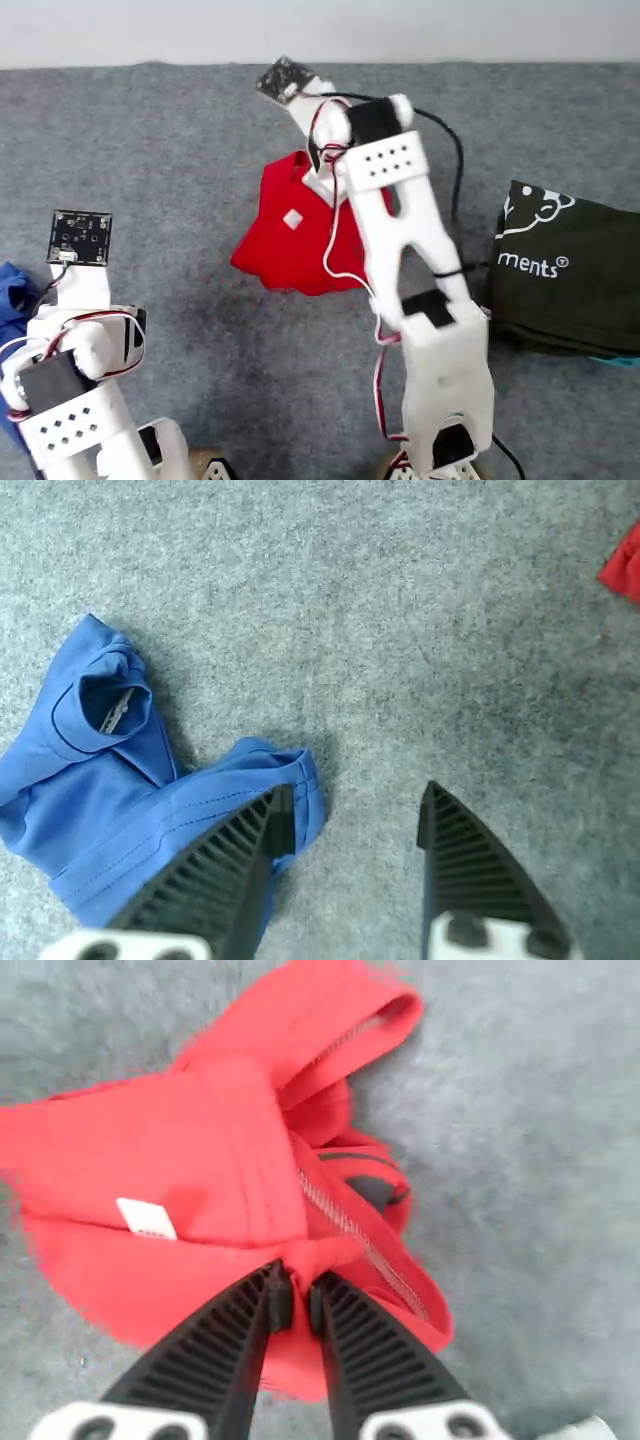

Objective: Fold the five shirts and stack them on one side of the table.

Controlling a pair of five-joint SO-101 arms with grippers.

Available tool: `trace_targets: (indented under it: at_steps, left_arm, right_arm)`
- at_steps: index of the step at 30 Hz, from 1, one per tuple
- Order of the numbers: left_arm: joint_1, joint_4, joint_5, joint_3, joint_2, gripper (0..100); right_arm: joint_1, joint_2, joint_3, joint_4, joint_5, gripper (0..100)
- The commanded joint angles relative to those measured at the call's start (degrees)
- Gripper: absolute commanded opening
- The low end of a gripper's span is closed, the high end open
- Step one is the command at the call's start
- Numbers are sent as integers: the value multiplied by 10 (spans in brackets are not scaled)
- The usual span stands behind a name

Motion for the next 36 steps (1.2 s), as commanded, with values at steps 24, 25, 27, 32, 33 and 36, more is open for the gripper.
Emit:
trace_targets:
  at_steps: [24, 25, 27, 32, 33, 36]
  left_arm:
    - [-2, -4, 2, -67, -8, 210]
    - [-2, -6, 2, -76, -7, 210]
    - [5, -14, 2, -87, -3, 210]
    - [68, -18, 4, -86, -2, 210]
    - [83, -18, 4, -86, -1, 210]
    - [130, -23, 7, -86, 24, 209]
  right_arm:
    - [-68, -330, -84, -170, 25, 11]
    - [-68, -330, -84, -157, 28, 11]
    - [-66, -330, -83, -129, 28, 11]
    - [-44, -315, -48, -44, 27, 11]
    - [-32, -311, -32, -22, 27, 11]
    - [9, -294, 22, 25, 26, 11]
